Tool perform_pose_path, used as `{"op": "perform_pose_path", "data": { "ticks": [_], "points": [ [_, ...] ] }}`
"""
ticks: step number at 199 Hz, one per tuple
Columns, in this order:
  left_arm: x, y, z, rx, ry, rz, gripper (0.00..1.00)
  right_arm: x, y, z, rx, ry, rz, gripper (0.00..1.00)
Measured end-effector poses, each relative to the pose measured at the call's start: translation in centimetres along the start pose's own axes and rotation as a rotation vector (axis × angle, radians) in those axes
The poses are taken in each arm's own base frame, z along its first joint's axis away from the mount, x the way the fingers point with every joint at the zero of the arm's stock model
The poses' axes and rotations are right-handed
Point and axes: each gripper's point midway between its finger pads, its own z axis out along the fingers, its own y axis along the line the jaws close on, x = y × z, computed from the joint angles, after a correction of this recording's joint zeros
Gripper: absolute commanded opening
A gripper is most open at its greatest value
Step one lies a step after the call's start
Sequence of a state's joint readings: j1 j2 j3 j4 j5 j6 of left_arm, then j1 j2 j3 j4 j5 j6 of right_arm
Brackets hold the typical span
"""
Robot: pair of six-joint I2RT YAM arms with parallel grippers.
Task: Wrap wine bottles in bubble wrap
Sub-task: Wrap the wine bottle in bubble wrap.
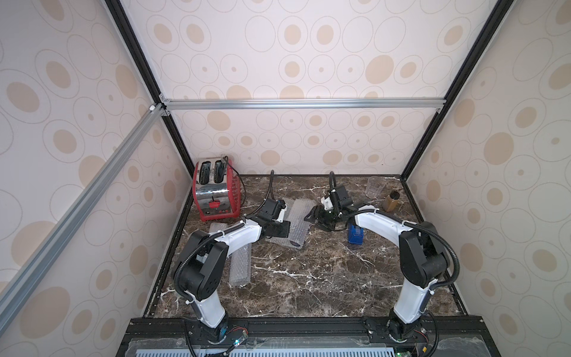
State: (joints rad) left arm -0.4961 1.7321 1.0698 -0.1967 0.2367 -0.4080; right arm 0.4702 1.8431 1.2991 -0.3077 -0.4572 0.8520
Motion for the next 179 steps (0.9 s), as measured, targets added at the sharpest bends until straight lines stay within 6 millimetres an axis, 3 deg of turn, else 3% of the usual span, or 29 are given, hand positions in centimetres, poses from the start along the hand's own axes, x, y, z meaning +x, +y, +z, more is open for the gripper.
{"op": "perform_pose_path", "data": {
  "ticks": [23, 53, 92, 142, 179],
  "points": [
    [0.6, 0.6, 1.1, -0.011, 0.030, -0.011, 0.05, 0.2, -2.0, 2.1, 0.051, 0.022, 0.028, 0.70],
    [1.0, 0.6, 1.8, -0.002, 0.050, -0.025, 0.06, 0.9, -3.1, 3.7, 0.086, 0.045, 0.036, 0.77],
    [1.0, 0.0, 1.9, 0.022, 0.053, -0.038, 0.07, 1.1, -2.1, 5.1, 0.089, 0.060, 0.017, 0.83],
    [1.7, -0.6, 2.6, 0.035, 0.071, -0.036, 0.08, 2.0, -0.9, 5.6, 0.119, 0.073, -0.030, 0.83],
    [2.1, -0.8, 3.1, 0.036, 0.083, -0.037, 0.11, 2.8, -1.7, 5.8, 0.172, 0.079, -0.039, 0.80]
  ]
}}
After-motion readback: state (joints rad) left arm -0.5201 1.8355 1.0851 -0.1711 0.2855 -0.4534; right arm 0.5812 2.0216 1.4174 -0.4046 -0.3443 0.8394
